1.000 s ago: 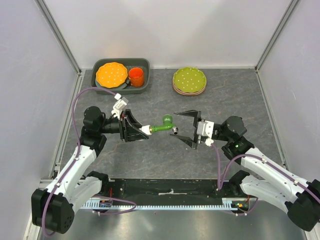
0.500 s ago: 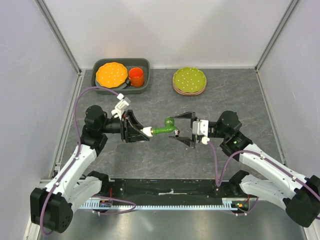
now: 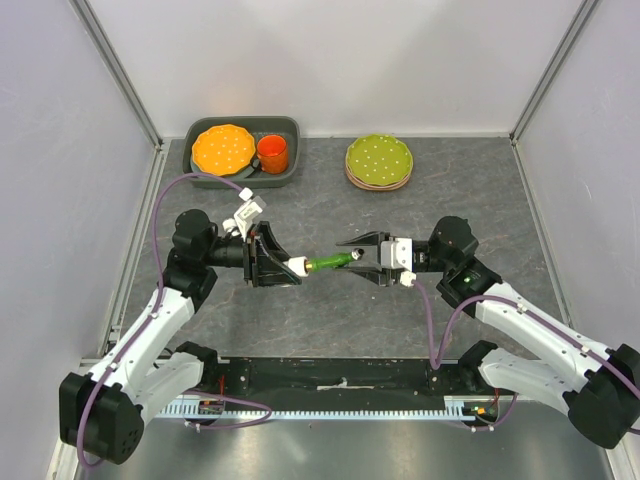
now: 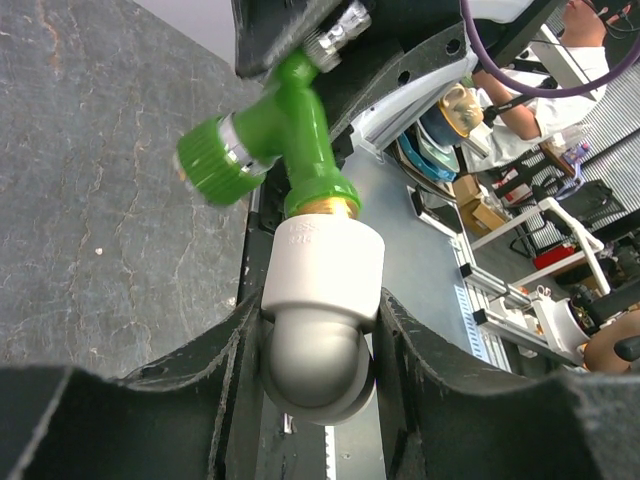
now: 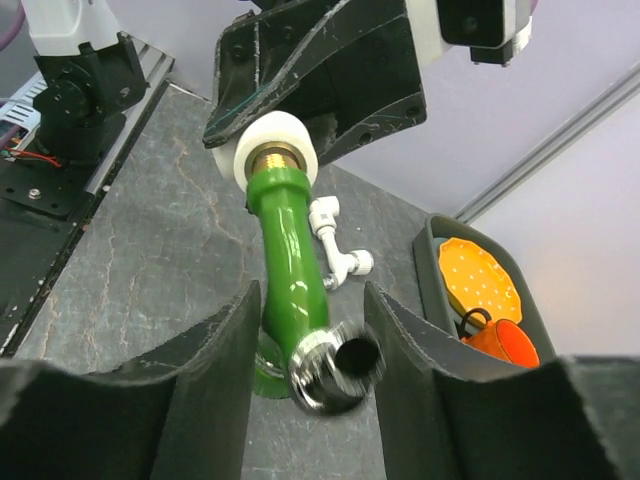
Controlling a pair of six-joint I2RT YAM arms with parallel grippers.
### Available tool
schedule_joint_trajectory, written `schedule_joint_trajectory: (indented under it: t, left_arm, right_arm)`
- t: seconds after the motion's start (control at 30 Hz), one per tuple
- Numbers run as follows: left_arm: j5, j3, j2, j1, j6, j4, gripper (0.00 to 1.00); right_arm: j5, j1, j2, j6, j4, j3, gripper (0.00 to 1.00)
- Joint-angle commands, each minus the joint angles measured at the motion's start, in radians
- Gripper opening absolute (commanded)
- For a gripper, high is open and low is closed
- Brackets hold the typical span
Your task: Install the water faucets
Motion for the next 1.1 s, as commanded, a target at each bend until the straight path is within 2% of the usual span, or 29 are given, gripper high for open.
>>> schedule_joint_trajectory:
  t: [0.0,0.03,0.2,0.23,0.3,0.4,0.43,0.5,0.53,0.57,0.67,0.7,0.73,0.8,0.93,1.07]
  left_arm:
    - [0.018,0.052,0.000,-0.008,0.041,0.000,0.02]
    - [0.016,0.053,0.004,-0.008,0.047,-0.004,0.02]
    - [0.005,0.064,0.004,-0.011,0.076,-0.035,0.02]
    - [0.004,0.064,0.005,-0.012,0.077,-0.037,0.02]
    - [-0.007,0.069,0.014,-0.014,0.093,-0.063,0.02]
    - [-0.051,0.084,0.002,-0.015,0.151,-0.144,0.02]
    - [-0.077,0.090,-0.004,-0.014,0.175,-0.182,0.02]
    - [-0.192,0.107,-0.027,-0.014,0.251,-0.248,0.02]
    - [-0.235,0.110,-0.035,-0.015,0.278,-0.333,0.02]
    - [-0.330,0.116,-0.039,-0.014,0.326,-0.369,0.02]
    - [-0.459,0.109,-0.061,-0.014,0.381,-0.463,0.02]
    - [-0.481,0.104,-0.076,-0.014,0.389,-0.471,0.02]
    - [-0.513,0.098,-0.087,-0.014,0.400,-0.483,0.02]
    - [-0.541,0.087,-0.111,-0.015,0.415,-0.497,0.02]
    - [-0.634,0.072,-0.183,-0.015,0.459,-0.532,0.02]
    - [-0.648,0.055,-0.208,-0.014,0.466,-0.534,0.02]
  right_arm:
    - [-0.064,0.001,0.004,-0.026,0.004,0.054,0.47]
    - [-0.065,-0.001,0.004,-0.025,0.000,0.055,0.39]
    - [-0.070,0.001,0.010,-0.002,0.003,0.060,0.19]
    - [-0.073,0.001,0.011,0.001,0.004,0.061,0.10]
    - [-0.074,0.001,0.017,0.004,0.001,0.064,0.03]
    - [-0.007,0.002,0.019,0.024,-0.002,0.064,0.00]
    - [0.033,0.002,0.014,0.082,0.010,0.061,0.00]
    - [0.155,0.001,0.008,0.151,0.020,0.046,0.00]
    - [0.191,0.001,0.007,0.249,0.024,0.042,0.06]
    - [0.276,0.001,0.002,0.314,0.021,0.038,0.12]
    - [0.396,0.002,0.005,0.493,-0.028,0.023,0.29]
    - [0.445,0.001,0.010,0.521,-0.072,0.023,0.37]
    - [0.453,0.001,0.022,0.558,-0.094,0.022,0.57]
    - [0.443,0.001,0.037,0.590,-0.161,0.020,0.69]
    - [0.520,0.001,0.092,0.642,-0.288,0.022,0.82]
    - [0.570,0.001,0.151,0.696,-0.390,0.025,0.85]
